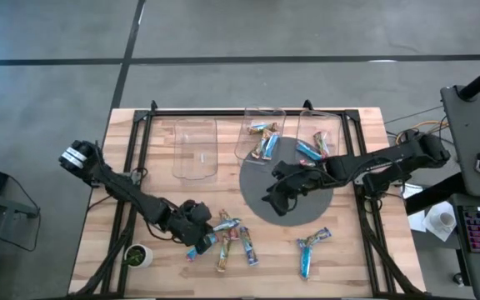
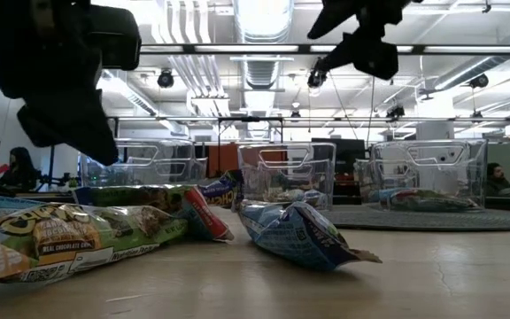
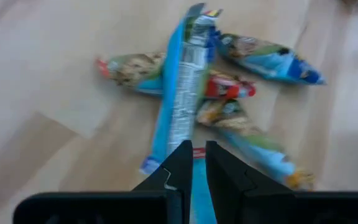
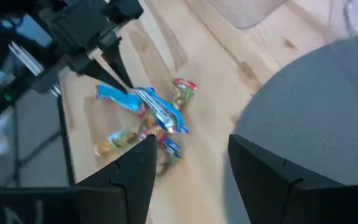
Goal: Pick and place Granola Bars by type
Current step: Put the blue granola bar into the left transparent bin
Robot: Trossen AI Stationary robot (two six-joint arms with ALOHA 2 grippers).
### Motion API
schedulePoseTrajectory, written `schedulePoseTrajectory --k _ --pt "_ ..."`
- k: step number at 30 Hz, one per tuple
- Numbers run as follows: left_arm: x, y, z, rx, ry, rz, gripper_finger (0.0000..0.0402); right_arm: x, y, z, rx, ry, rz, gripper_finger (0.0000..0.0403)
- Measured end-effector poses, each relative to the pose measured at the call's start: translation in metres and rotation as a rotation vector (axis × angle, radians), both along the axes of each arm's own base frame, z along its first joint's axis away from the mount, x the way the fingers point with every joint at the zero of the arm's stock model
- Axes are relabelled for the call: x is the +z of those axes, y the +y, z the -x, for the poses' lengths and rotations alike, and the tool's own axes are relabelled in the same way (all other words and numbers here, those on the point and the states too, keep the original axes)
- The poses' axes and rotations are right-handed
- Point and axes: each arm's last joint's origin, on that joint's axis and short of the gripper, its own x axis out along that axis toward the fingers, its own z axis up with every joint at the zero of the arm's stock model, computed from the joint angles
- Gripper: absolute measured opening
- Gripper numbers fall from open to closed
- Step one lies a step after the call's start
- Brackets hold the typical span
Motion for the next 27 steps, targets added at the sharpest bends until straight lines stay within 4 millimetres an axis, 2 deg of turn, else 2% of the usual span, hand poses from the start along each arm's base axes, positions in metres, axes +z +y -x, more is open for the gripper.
schedulePoseTrajectory --k 5,11,17,21,23,27 --pt "0.0 -0.005 -0.007 0.068 -0.005 0.023 0.0028 0.013 -0.003 0.013 0.104 0.049 0.123 0.0189" --pt "0.013 -0.004 -0.015 0.185 -0.114 -0.055 0.0028 0.018 -0.008 0.041 0.199 0.109 0.223 0.0189" --pt "0.033 -0.008 -0.023 0.179 -0.172 -0.056 0.0028 0.025 -0.013 0.066 0.257 0.052 0.285 0.0189" --pt "0.044 -0.003 -0.032 0.235 -0.214 -0.04 0.0028 0.032 -0.017 0.081 0.287 0.007 0.337 0.0189" --pt "0.05 0.0 -0.037 0.291 -0.248 -0.005 0.0028 0.037 -0.02 0.087 0.283 -0.021 0.351 0.0189" --pt "0.068 0.001 -0.048 0.455 -0.352 0.238 0.0028 0.044 -0.023 0.097 0.297 -0.067 0.388 0.0189"
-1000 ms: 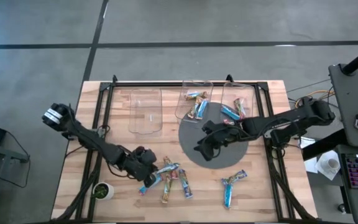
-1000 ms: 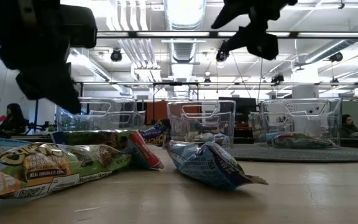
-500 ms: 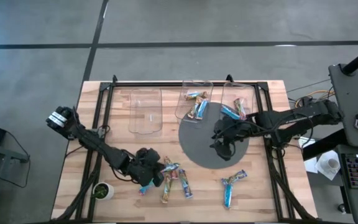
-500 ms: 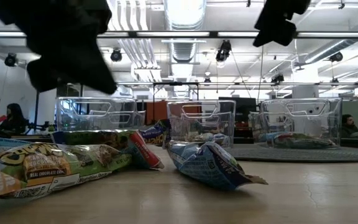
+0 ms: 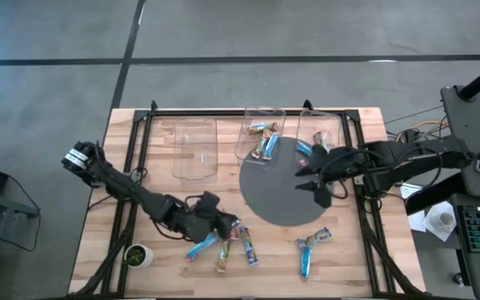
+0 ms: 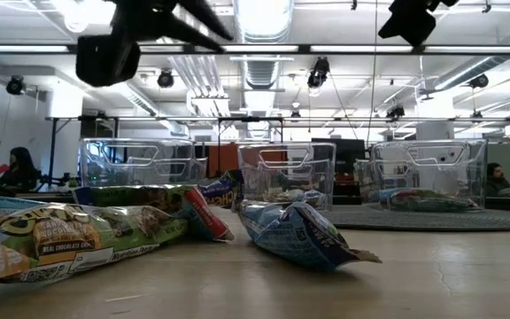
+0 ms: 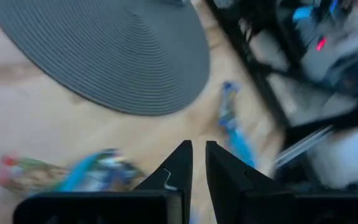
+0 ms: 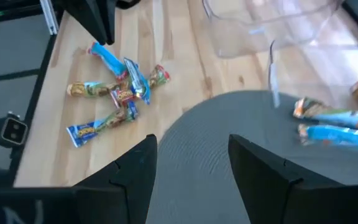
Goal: Pick and place Granola Bars by type
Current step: Put the blue granola bar into the left transparent bin
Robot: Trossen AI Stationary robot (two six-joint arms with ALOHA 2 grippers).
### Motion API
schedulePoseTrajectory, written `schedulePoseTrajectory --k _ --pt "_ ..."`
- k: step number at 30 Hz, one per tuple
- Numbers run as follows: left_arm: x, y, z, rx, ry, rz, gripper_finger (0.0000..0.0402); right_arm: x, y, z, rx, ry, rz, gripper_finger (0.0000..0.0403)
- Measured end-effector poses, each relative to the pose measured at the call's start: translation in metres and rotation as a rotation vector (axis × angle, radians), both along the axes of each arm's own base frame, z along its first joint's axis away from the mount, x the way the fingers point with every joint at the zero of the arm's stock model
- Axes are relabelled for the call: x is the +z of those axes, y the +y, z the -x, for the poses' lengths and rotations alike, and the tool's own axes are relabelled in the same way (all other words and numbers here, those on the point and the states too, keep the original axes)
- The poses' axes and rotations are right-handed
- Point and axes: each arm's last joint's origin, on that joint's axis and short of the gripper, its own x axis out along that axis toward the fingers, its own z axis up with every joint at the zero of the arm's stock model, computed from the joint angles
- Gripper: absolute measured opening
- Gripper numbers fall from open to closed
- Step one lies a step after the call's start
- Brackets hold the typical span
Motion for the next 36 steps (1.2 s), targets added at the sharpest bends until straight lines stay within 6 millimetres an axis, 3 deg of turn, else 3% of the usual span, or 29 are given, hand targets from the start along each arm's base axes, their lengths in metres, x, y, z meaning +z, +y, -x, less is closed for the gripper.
schedulePoseTrajectory --k 3,6,14,22,30,36 --pt "0.008 0.001 -0.004 0.039 -0.034 0.066 0.0028 0.002 -0.002 0.003 -0.003 -0.015 0.009 0.0189" --pt "0.01 0.006 -0.006 0.04 -0.039 -0.001 0.0028 0.002 -0.003 0.003 -0.055 -0.017 -0.04 0.0189" --pt "0.0 0.022 -0.008 0.007 0.063 -0.092 0.0028 0.004 -0.009 -0.005 -0.372 -0.104 -0.079 0.0189" --pt "-0.009 0.023 -0.003 -0.053 0.138 -0.152 0.0028 0.005 -0.01 -0.014 -0.449 -0.171 -0.084 0.0189" --pt "-0.009 0.04 0.006 0.128 0.152 -0.353 0.0028 0.001 -0.014 -0.018 -0.481 -0.146 -0.012 0.0189" --pt "-0.012 0.056 0.002 0.149 0.191 -0.304 0.003 0.002 -0.029 -0.017 -0.424 -0.123 -0.066 0.0189"
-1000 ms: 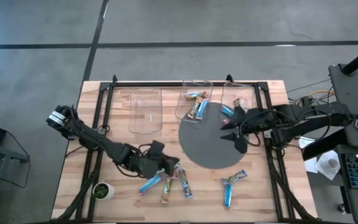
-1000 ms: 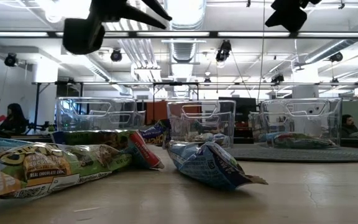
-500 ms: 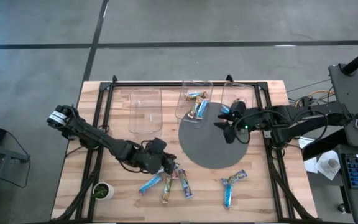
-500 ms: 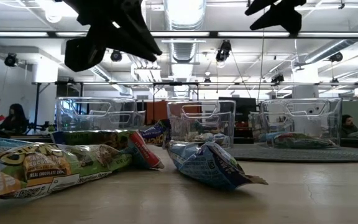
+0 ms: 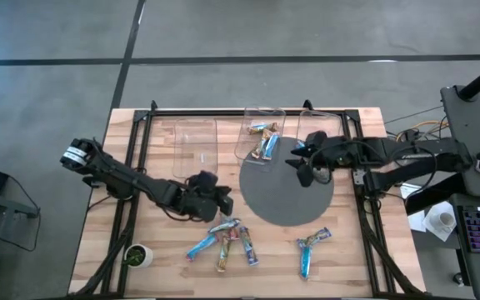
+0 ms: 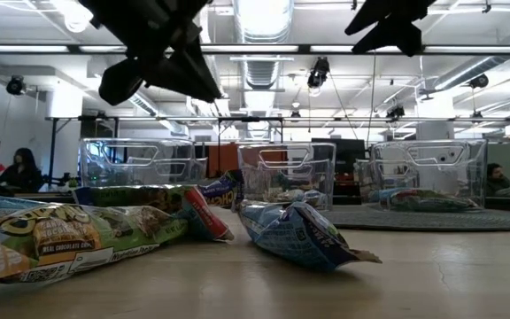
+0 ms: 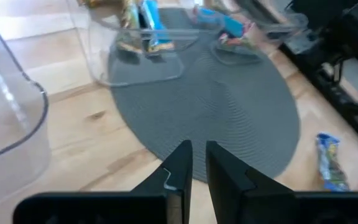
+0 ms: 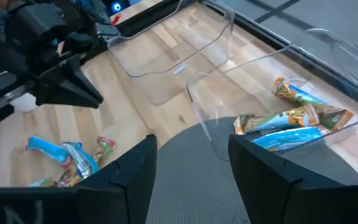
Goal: Pick and place Granola Bars by type
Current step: Put the blue granola bar into the left transparent bin
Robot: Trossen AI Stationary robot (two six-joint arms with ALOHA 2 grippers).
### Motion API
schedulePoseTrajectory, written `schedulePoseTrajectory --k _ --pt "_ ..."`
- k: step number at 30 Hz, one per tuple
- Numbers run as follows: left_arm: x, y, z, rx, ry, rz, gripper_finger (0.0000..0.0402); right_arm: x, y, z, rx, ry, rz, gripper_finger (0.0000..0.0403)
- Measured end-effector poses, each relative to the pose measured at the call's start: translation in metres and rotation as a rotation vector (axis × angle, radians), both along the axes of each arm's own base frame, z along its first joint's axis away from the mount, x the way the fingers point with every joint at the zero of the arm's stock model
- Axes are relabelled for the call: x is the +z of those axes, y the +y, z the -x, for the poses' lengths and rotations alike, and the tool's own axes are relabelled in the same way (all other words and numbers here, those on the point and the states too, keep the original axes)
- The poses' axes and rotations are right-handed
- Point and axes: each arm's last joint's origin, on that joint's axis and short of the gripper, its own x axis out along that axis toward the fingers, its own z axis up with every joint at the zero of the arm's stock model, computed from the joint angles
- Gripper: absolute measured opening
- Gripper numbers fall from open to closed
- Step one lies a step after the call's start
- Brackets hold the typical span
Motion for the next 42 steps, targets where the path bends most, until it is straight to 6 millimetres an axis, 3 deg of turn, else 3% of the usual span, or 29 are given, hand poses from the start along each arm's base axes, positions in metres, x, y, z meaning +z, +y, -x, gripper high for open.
schedulePoseTrajectory --k 8,13,22,28,34,42 --pt "-0.003 0.014 -0.002 -0.007 0.048 0.05 0.0097 0.0 -0.022 0.001 0.027 0.014 -0.013 0.0189" --pt "-0.005 0.007 -0.001 -0.251 0.183 -0.042 0.013 0.0 -0.025 0.002 0.043 0.026 0.019 0.0189" --pt "-0.024 -0.027 0.022 -0.586 0.397 -0.116 0.0133 -0.001 -0.025 0.002 0.076 0.048 0.068 0.0189" --pt "-0.029 -0.04 0.029 -0.639 0.386 -0.139 0.0133 -0.005 -0.025 0.002 0.078 0.064 0.07 0.0189" --pt "-0.035 -0.046 0.026 -0.63 0.365 -0.11 0.0133 -0.015 -0.025 0.002 0.079 0.093 0.066 0.0189" --pt "-0.042 -0.073 0.001 -0.697 0.421 -0.168 0.0133 -0.016 -0.025 0.002 0.081 0.097 0.066 0.0189"
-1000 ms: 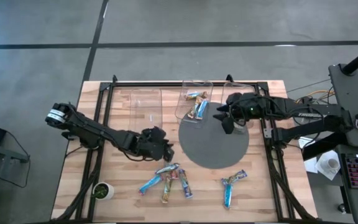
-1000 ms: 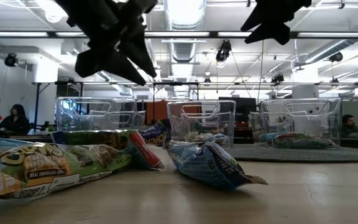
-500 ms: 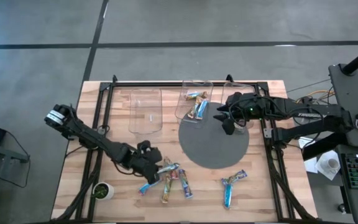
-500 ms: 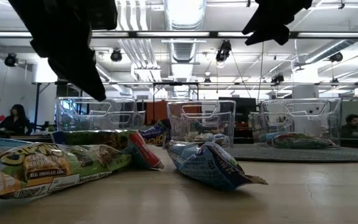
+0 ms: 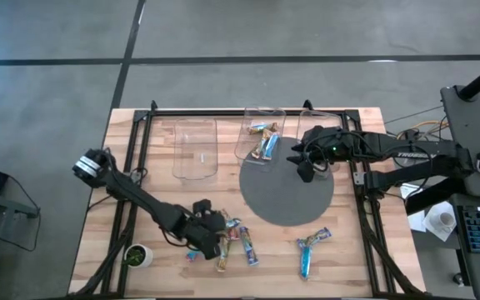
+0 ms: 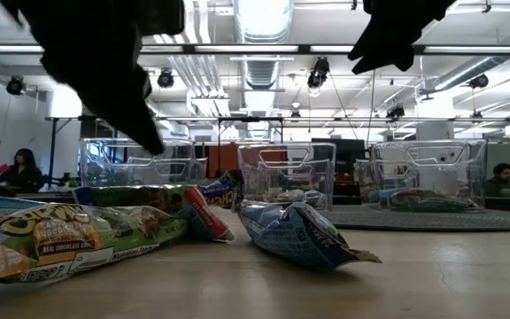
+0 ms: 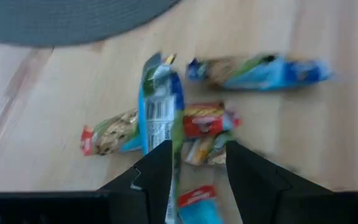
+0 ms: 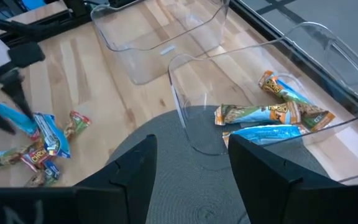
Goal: Pick and place Granola Bars by type
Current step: Put the blue granola bar into the left transparent bin
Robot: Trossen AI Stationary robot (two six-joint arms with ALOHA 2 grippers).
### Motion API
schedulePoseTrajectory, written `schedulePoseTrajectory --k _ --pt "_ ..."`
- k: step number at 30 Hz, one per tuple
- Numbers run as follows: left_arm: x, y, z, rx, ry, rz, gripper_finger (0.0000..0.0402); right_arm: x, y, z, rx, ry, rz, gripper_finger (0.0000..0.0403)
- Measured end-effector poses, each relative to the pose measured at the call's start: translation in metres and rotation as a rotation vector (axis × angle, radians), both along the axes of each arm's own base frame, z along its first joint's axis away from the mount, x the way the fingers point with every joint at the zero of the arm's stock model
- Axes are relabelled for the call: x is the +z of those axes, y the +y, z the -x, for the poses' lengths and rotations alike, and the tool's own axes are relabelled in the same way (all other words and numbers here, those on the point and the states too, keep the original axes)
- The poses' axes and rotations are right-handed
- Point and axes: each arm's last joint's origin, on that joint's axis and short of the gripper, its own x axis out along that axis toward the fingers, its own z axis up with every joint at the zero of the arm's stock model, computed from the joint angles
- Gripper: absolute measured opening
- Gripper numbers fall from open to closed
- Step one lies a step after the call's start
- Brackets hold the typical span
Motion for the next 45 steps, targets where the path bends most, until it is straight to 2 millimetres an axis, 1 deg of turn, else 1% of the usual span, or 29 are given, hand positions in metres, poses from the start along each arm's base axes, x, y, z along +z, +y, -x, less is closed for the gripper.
schedulePoseTrajectory --k 2,4,6,8,12,20,28,32,36,42,45 --pt "-0.007 -0.002 0.0 0.037 0.067 -0.042 0.0133 0.0 0.0 0.0 0.004 0.002 0.006 0.0189" --pt "-0.01 -0.004 0.0 0.084 0.113 -0.069 0.0133 0.0 0.0 0.0 0.013 0.005 0.017 0.0189" --pt "-0.01 -0.005 0.001 0.132 0.146 -0.101 0.0133 0.0 0.0 0.0 0.018 0.007 0.025 0.0189" --pt "-0.007 -0.007 0.0 0.154 0.134 -0.109 0.0133 0.0 0.0 0.0 0.023 0.009 0.031 0.0189" --pt "-0.009 -0.012 -0.001 0.119 0.131 -0.108 0.0133 0.0 0.0 0.0 0.025 0.009 0.034 0.0189" --pt "-0.027 -0.016 -0.002 0.059 0.209 -0.134 0.0133 0.0 0.0 0.0 0.015 0.005 0.023 0.0189" --pt "-0.035 -0.012 -0.002 0.145 0.192 -0.155 0.0133 0.0 0.0 0.0 0.013 0.003 0.02 0.0189" --pt "-0.04 -0.011 -0.002 0.149 0.186 -0.153 0.0133 0.0 0.0 0.0 0.009 0.0 0.015 0.0189" --pt "-0.051 -0.011 -0.002 0.14 0.17 -0.144 0.0133 0.0 0.0 0.0 0.008 -0.001 0.015 0.0189" --pt "-0.052 -0.01 -0.002 0.144 0.168 -0.123 0.0131 0.0 0.0 0.0 0.009 0.0 0.014 0.0189" --pt "-0.052 -0.01 -0.003 0.14 0.176 -0.107 0.0119 0.0 0.0 0.0 0.009 0.001 0.015 0.0189"
